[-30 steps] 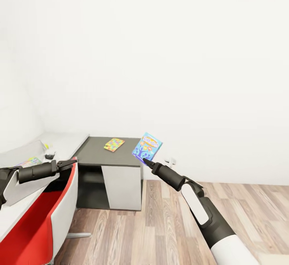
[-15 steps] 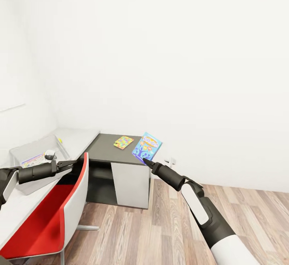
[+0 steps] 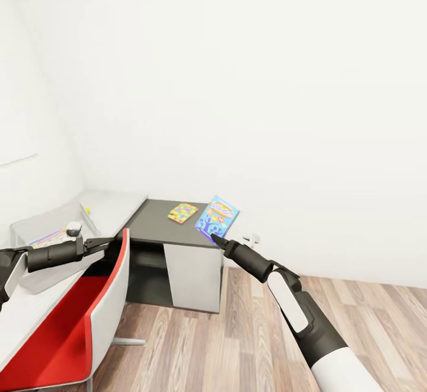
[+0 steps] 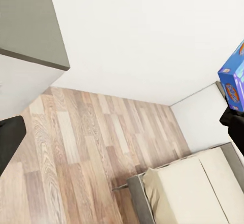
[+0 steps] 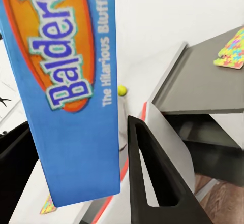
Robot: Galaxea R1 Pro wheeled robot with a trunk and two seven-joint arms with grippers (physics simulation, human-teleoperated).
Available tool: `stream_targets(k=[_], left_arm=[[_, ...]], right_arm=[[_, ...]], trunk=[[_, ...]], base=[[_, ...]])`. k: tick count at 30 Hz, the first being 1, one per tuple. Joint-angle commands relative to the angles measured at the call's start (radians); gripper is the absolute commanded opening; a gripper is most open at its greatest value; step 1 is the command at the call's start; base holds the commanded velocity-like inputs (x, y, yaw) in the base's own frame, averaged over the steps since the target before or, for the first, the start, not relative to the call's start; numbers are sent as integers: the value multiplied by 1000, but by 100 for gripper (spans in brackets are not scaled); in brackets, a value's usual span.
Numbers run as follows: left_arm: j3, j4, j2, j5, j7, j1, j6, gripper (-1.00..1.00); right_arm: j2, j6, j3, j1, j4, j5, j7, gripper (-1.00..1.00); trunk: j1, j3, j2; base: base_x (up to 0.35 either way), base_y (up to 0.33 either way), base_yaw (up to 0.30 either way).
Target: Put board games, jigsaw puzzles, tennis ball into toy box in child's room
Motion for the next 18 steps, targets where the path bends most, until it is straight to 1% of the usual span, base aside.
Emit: stream_targets(k=[1,6,18], left_arm=[[0,0,0,2,-2,-1,9,100],[0,0,0,2,-3,-1,9,100],[0,1,-7,2,-2,-1,9,100]], right_arm=[[0,7,-1,-1,0,-8,-1,-100],[0,7,-1,-1,0,-8,-2,-100],[0,7,-1,-1,1,-7,-2,-100]], trunk=[[1,-2,-2],[1,-2,-2],[1,-2,-2]], base=[[70,0,138],[31,0,218],[2,0,276]])
